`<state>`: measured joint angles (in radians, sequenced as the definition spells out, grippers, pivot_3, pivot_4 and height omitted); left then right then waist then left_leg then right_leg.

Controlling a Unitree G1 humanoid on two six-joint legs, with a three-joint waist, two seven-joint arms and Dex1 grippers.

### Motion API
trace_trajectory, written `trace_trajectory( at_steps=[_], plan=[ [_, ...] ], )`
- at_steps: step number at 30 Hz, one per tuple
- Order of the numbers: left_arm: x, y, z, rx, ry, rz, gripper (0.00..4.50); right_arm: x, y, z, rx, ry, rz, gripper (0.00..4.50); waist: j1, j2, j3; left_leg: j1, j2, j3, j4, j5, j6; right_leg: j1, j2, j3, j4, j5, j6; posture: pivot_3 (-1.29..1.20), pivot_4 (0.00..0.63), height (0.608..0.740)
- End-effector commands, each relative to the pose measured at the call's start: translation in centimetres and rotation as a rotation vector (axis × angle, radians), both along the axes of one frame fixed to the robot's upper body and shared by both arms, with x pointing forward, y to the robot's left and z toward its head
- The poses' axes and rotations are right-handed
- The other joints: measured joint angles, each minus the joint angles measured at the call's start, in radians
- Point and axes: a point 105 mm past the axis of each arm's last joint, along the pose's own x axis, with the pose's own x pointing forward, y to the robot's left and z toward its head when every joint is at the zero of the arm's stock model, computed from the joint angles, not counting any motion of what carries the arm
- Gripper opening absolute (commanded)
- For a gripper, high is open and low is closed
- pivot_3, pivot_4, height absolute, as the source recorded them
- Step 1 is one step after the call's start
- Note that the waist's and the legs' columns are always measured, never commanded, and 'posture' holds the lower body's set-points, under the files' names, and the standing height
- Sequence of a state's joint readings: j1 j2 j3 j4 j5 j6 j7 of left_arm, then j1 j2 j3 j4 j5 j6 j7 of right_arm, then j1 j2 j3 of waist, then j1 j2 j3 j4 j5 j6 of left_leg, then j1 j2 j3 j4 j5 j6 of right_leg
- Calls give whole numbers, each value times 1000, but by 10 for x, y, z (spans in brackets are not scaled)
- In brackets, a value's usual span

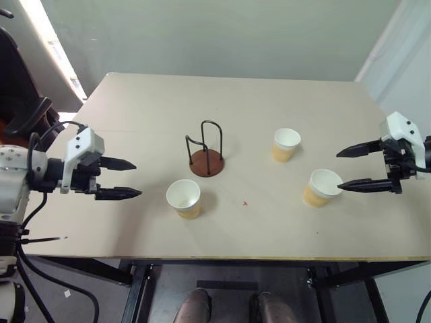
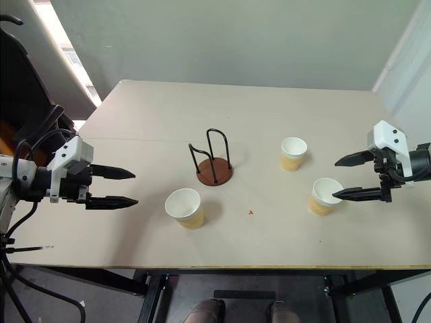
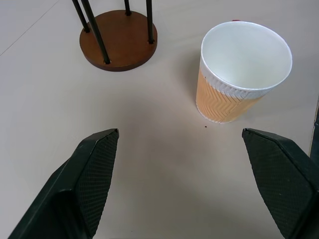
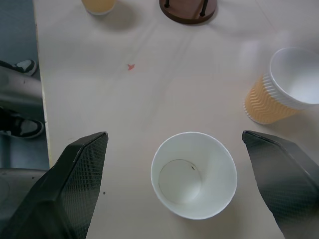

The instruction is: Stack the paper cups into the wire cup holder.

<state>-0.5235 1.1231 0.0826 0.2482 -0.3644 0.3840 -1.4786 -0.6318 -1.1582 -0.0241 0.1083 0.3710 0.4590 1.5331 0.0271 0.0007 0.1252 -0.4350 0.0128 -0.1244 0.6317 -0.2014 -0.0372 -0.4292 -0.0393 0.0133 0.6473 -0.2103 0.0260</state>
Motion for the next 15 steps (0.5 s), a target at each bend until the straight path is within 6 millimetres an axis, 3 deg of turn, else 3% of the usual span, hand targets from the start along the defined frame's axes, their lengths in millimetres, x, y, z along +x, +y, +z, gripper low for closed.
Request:
trace_trajectory(
  at_steps=[1, 8, 15],
  plan=[
    [0, -1, 14, 5, -50, -9, 4234, -5, -2, 16, -1, -51, 2, 4500, 0, 0, 0, 0, 0, 0, 0, 0, 0, 0, 0, 0, 0, 0, 0, 0, 150, 740],
    [14, -5, 20, -9, -114, 23, 4234, -9, 5, 22, 23, -57, 32, 4500, 1, 0, 0, 0, 0, 0, 1, 0, 0, 0, 0, 0, 0, 0, 0, 0, 150, 740],
    [56, -14, 10, 29, -187, 122, 4234, -6, 48, 38, 105, -208, 71, 4500, 0, 0, 0, 1, 0, 0, 3, 1, 0, 1, 0, -1, 0, 1, 0, 0, 150, 740]
  ],
)
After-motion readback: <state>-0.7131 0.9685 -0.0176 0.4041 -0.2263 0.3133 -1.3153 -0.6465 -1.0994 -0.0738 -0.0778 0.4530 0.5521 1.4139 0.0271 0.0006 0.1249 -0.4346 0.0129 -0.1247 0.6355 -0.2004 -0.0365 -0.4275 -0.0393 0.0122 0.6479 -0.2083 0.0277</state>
